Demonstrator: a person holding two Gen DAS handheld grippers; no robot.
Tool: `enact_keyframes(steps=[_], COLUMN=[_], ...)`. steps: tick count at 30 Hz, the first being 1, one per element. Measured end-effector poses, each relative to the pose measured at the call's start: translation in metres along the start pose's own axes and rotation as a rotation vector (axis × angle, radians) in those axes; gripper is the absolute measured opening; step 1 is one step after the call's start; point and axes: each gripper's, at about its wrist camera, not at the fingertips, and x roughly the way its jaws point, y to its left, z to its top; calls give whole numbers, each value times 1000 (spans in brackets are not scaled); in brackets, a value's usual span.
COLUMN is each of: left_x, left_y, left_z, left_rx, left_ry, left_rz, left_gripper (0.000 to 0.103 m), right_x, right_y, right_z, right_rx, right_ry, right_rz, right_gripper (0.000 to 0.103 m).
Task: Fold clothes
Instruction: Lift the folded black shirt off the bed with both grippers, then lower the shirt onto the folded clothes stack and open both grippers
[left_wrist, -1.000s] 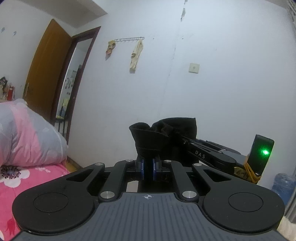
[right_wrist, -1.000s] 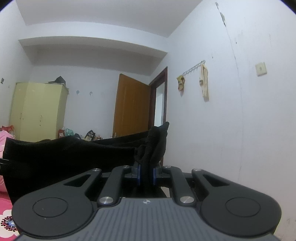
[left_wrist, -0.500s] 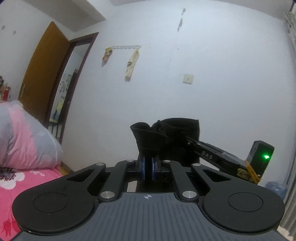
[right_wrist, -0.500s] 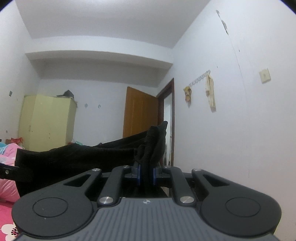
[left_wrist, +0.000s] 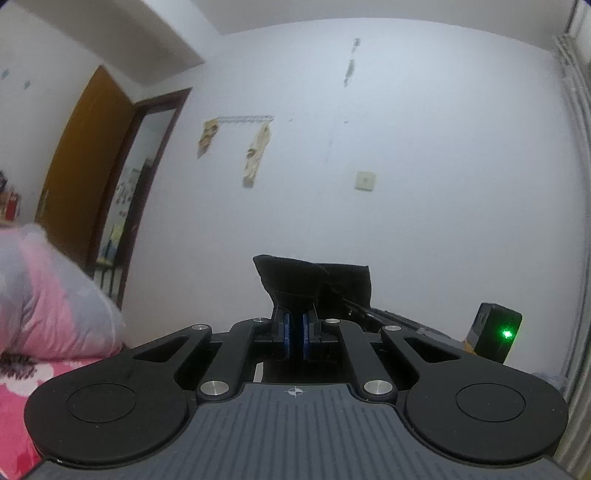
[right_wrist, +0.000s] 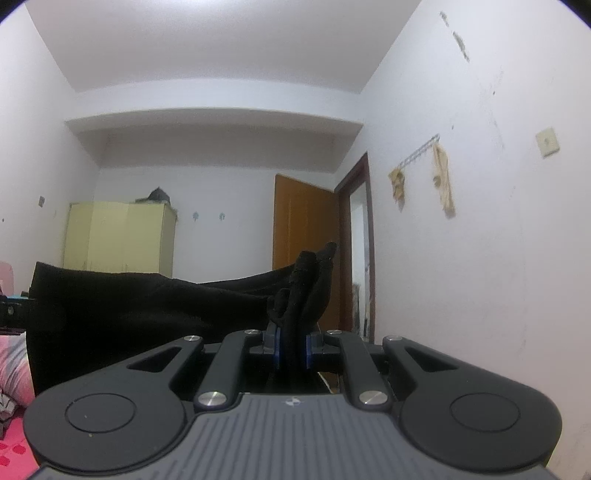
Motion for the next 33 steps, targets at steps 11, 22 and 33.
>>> enact_keyframes(steps=[11, 22, 33], left_x=[42, 60, 74], left_y=[75, 143, 221], left_z=[-21, -48, -91], left_rx=[-90, -178, -320], left_ry=[64, 107, 187], left_rz=[138, 251, 352], left_gripper=[4, 4, 4], right_x=[73, 149, 217], right_y=[-1, 16, 40], right_z=[-59, -103, -167], right_rx=[43, -15, -103], right_ry=[121, 269, 519], right_rz=[21, 67, 138], right_gripper=[12, 12, 12])
